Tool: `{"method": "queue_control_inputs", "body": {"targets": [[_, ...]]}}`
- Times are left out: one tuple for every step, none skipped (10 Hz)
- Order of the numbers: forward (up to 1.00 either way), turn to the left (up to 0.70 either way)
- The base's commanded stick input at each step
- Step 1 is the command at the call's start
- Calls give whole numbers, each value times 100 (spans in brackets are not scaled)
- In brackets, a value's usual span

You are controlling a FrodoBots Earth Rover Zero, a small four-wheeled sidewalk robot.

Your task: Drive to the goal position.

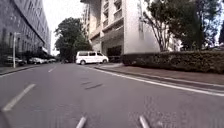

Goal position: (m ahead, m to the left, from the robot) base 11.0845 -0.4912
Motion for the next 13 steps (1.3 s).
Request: {"method": "queue_control_inputs", "body": {"targets": [[70, 0], [70, 0], [70, 0], [70, 0], [70, 0], [70, 0], [70, 0], [70, 0], [70, 0], [70, 6], [70, 13], [70, 14], [70, 14]]}}
